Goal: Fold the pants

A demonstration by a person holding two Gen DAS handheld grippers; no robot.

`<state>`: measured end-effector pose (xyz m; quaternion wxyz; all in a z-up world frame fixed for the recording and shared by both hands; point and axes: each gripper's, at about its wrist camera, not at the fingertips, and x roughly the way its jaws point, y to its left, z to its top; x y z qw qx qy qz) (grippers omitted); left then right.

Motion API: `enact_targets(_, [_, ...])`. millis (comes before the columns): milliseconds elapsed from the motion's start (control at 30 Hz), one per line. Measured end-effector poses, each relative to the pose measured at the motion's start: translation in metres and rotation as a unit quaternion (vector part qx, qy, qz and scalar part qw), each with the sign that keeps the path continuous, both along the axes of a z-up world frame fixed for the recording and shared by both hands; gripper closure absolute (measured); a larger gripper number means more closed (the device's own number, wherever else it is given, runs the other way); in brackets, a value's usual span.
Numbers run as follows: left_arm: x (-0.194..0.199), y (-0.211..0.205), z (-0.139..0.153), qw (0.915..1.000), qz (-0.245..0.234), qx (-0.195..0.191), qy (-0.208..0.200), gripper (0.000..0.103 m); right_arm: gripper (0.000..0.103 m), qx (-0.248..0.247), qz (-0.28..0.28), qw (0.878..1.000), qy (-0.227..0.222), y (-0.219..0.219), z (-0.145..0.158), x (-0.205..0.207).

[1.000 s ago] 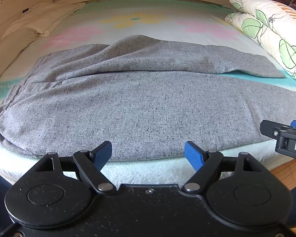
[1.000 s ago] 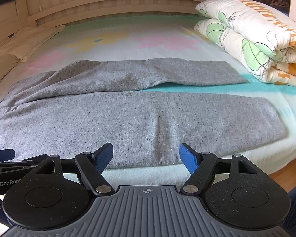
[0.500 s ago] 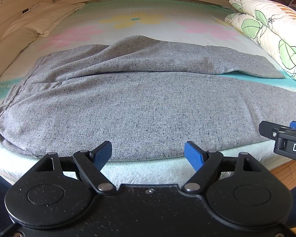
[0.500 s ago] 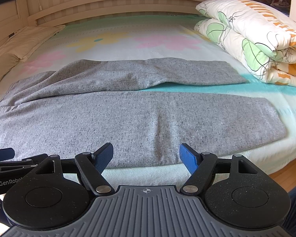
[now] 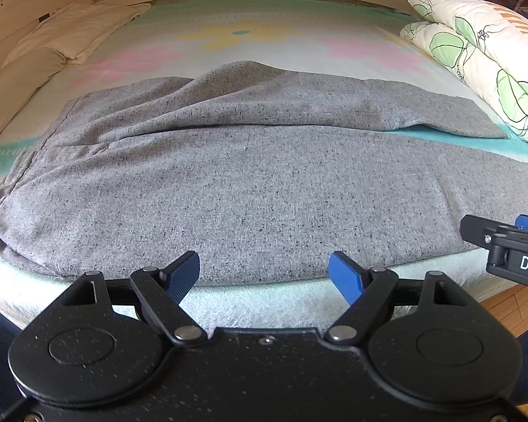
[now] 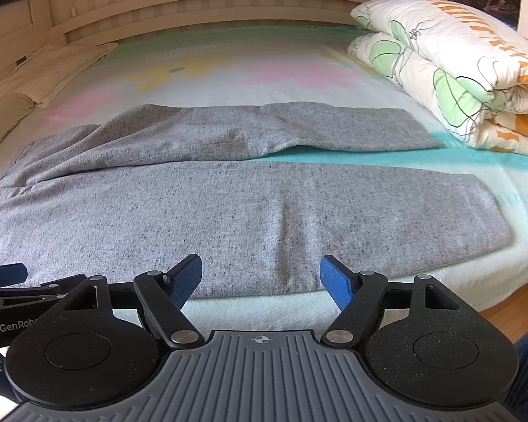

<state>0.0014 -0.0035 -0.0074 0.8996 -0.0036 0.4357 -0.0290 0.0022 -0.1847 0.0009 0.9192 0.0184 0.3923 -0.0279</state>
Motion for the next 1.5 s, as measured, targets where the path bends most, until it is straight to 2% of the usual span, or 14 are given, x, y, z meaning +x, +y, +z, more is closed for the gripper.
enact_targets(1500, [0.0004,0.0042,-0.0039,0.9999,0.000,-0.004,0.010,0.022,0.030,-0.005,0.009,1.000,0.007,0.0079,-0.0022,0.0027])
